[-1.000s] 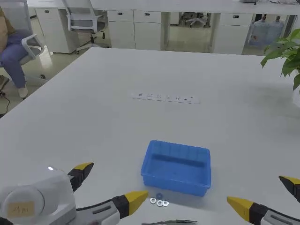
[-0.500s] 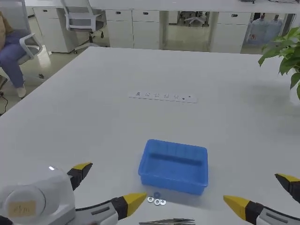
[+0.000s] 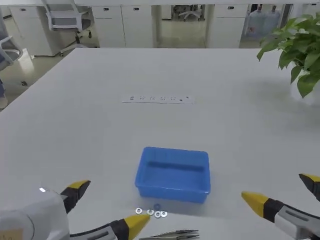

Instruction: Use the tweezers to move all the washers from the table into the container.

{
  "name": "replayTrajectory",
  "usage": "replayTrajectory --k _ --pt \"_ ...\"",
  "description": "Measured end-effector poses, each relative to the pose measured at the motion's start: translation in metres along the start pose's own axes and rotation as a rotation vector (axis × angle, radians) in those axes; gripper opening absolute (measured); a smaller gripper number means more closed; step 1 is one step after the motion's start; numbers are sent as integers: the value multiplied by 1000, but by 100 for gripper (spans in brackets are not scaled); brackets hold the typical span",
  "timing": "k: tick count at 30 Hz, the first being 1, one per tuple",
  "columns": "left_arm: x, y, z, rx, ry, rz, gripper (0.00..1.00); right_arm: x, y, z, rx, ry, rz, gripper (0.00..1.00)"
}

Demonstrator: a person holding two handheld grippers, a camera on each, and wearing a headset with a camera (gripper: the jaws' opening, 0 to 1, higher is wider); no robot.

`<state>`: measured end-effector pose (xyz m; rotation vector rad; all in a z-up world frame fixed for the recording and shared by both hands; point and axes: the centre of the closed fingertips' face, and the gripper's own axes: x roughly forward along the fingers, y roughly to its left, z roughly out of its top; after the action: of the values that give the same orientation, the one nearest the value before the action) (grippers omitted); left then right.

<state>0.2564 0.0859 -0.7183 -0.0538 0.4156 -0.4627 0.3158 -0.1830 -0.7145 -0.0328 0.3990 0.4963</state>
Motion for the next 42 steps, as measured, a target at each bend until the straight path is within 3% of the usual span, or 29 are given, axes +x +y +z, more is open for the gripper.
replayTrajectory --k 6,15,18,20,22,28,32,35,38,42 --pt "0 -8 3 9 -13 -45 96 -2 -8 -1 20 1 -42 84" --pt "0 -7 7 -8 -23 -45 97 -4 -16 -3 25 10 -77 84" --pt "-2 -1 18 -89 -76 -28 96 -4 -17 -2 30 4 -81 84" --pt "-4 10 24 -95 -97 3 95 -4 -18 -4 34 11 -89 84" --pt "-4 20 25 -88 -95 41 94 -4 -19 -4 37 12 -90 84" --pt "7 24 30 -96 -91 34 92 -1 -14 -7 46 31 -62 85" --pt "17 28 33 -113 -88 61 91 4 -21 -5 46 36 -83 84" --pt "25 20 25 -91 -36 26 86 10 -19 -3 49 42 -75 82" --pt "32 7 4 14 76 -35 84 20 -4 -8 -8 81 -13 79" --pt "32 -3 -25 128 220 -120 71 31 19 -26 -70 156 82 69"
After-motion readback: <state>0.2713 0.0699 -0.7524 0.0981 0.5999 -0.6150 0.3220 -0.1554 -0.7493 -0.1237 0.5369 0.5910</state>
